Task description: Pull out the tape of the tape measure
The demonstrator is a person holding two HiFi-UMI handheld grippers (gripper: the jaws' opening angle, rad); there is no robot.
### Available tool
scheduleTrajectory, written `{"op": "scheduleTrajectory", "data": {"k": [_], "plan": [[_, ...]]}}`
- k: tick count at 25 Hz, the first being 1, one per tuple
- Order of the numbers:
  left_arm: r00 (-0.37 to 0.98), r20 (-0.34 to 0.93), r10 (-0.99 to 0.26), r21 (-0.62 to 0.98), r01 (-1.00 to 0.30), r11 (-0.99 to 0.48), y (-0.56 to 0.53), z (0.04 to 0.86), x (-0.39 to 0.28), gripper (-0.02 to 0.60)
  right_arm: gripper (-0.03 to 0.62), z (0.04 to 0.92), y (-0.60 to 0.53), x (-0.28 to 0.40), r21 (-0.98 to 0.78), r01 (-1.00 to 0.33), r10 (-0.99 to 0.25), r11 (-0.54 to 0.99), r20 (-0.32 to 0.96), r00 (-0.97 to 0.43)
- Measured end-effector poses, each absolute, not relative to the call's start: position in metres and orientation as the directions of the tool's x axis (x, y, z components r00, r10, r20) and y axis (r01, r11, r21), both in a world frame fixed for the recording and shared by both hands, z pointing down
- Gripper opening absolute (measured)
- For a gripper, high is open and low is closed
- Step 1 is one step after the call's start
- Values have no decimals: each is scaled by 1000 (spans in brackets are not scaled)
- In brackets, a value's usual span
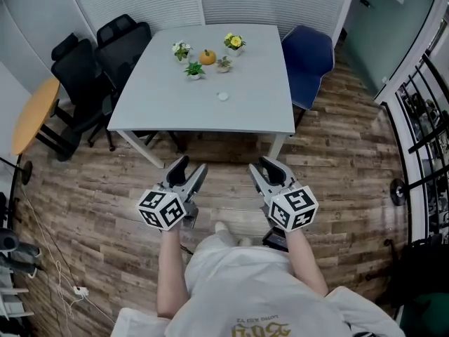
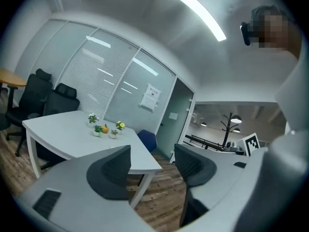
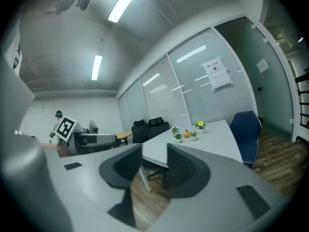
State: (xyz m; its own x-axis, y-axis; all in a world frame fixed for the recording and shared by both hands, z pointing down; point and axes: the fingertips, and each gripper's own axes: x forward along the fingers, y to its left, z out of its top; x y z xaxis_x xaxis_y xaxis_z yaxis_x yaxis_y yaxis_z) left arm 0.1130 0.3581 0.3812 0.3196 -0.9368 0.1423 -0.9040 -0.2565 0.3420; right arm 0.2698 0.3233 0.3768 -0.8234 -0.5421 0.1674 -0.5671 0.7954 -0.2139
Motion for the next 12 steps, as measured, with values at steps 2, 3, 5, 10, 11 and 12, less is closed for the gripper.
{"op": "scheduleTrajectory", "data": {"k": [2,3,5,10,11,12], "plan": [[325,162,-932,339,-905,-257,355,385,114,299,268,383,321,265,-208,-545,-511,812,197,-836],[327,173,-929,330,-908,-258,353,387,114,310,268,385,319,264,-198,-548,-511,813,207,-834],[335,191,-923,313,-912,-266,350,391,115,314,275,389,314,263,-183,-555,-517,811,218,-828],[339,201,-919,320,-910,-266,331,400,104,321,295,395,297,249,-183,-541,-500,821,227,-836],[336,201,-920,321,-910,-262,325,401,101,321,296,396,291,247,-180,-541,-500,821,230,-835],[336,203,-920,320,-910,-262,318,402,99,321,298,397,284,246,-178,-543,-501,821,235,-833]]}}
